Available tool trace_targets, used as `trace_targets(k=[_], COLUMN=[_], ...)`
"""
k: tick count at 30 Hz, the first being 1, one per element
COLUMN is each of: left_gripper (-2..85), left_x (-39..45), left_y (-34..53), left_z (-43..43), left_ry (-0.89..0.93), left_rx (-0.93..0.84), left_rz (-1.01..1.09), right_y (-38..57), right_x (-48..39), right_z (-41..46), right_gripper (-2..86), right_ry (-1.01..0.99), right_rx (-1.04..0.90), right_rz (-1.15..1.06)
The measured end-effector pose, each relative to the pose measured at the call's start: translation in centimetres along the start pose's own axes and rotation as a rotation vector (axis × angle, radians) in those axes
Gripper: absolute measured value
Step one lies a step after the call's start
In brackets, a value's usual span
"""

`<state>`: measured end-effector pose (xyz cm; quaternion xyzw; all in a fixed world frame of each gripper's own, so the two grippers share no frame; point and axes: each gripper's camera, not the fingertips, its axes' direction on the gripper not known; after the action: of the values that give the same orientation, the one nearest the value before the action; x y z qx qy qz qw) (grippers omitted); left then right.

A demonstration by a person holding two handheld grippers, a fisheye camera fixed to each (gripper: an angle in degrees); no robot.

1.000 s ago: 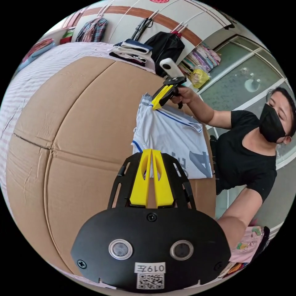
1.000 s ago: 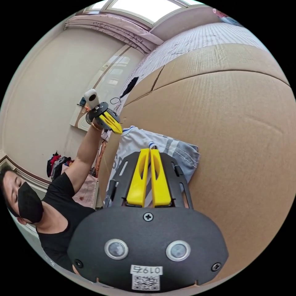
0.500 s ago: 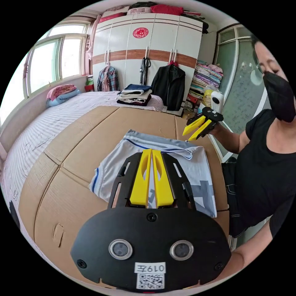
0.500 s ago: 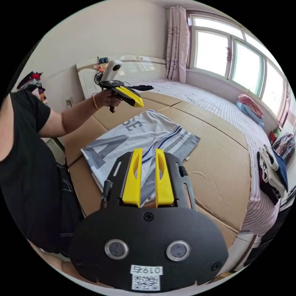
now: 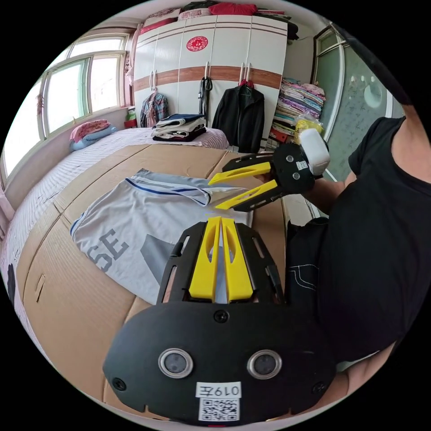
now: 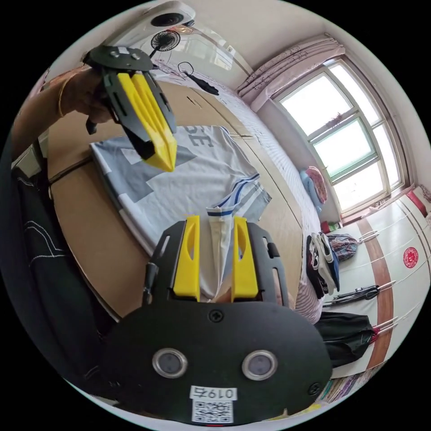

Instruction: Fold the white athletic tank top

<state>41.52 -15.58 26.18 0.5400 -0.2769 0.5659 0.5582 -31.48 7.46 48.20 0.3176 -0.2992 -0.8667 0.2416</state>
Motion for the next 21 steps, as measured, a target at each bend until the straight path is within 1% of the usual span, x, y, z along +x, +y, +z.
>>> trace_targets(k=[2,4,6,7,9,11,12,14,17,21], left_gripper=[0.7,0.6,0.6,0.6,0.6,0.6,0.6,0.5,0.5,0.6], left_x=[1.6,2.7,4.0,4.7,5.8,7.4,7.8,9.0,9.9,11.2], left_y=[-0.3,-0.6,-1.2,-1.7,-2.5,-3.5,-3.7,-4.7,-5.8,-7.2], left_z=[-0.1,-0.1,-0.1,-0.2,-0.5,-0.9,-0.9,-1.6,-2.7,-4.0], left_ry=[0.058,0.082,0.099,0.100,0.111,0.118,0.115,0.104,0.119,0.133], left_rx=[-0.045,-0.078,-0.126,-0.154,-0.189,-0.244,-0.260,-0.274,-0.274,-0.276], left_rz=[0.011,0.017,0.044,0.057,0.081,0.121,0.129,0.140,0.129,0.129], right_y=[0.4,0.8,1.7,2.5,4.0,6.9,7.8,11.5,16.1,20.1], right_x=[0.0,0.6,1.8,3.0,5.3,9.0,10.0,13.5,16.2,17.9], right_z=[-0.5,-0.6,-0.8,-0.8,-0.8,-0.2,0.1,2.1,4.2,5.4], right_gripper=[9.7,8.6,6.2,4.2,3.6,2.9,2.6,2.0,1.8,1.5], right_ry=[0.031,0.017,-0.015,-0.031,-0.059,-0.150,-0.185,-0.339,-0.470,-0.551], right_rx=[-0.010,-0.025,-0.024,-0.028,-0.029,-0.042,-0.047,-0.078,-0.086,-0.046], right_rz=[-0.017,0.006,0.065,0.129,0.232,0.402,0.442,0.605,0.735,0.811])
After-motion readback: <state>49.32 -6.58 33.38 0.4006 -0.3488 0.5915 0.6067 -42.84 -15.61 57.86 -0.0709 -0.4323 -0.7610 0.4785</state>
